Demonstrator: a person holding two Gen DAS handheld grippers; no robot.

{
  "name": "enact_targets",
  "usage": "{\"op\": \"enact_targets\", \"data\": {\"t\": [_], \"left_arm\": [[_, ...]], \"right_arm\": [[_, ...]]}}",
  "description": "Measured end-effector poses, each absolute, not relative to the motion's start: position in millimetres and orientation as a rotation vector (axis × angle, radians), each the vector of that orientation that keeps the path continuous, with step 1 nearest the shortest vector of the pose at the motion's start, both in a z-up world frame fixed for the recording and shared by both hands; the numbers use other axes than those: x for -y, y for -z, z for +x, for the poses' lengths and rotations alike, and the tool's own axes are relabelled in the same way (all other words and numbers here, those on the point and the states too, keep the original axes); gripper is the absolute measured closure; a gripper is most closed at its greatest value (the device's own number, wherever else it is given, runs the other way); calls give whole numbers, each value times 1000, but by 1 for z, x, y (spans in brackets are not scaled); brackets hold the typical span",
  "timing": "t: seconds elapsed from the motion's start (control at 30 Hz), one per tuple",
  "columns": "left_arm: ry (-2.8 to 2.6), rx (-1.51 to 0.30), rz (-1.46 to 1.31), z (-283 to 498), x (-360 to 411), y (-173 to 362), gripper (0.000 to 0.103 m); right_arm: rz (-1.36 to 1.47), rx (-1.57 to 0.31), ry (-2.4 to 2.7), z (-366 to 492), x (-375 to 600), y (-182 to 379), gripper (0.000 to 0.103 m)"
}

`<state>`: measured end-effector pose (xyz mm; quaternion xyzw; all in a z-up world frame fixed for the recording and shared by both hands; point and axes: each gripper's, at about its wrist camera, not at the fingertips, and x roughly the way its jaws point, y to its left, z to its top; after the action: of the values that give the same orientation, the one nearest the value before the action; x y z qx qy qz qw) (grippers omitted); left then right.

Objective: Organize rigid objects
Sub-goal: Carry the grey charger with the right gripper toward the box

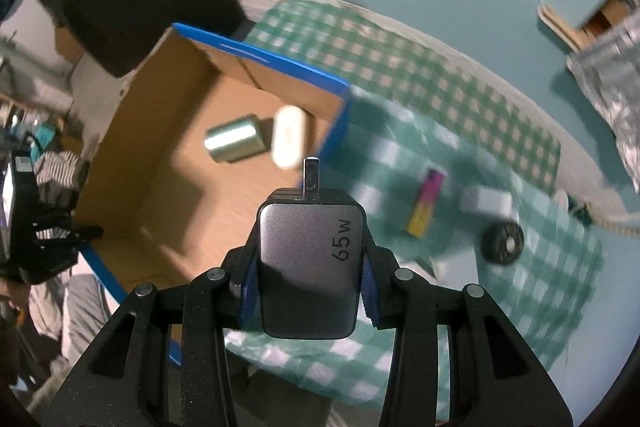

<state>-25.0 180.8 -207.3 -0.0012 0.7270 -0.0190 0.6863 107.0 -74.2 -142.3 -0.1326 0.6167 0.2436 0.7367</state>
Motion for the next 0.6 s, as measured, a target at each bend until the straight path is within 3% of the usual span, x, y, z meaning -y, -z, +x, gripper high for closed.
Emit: {"op": "enact_targets", "data": {"t": [0.6], "left_arm": [[41, -1630, -18, -24, -188, 208, 88]], "right_arm": [[-534, -1409, -679, 105, -7, 193, 62]]}}
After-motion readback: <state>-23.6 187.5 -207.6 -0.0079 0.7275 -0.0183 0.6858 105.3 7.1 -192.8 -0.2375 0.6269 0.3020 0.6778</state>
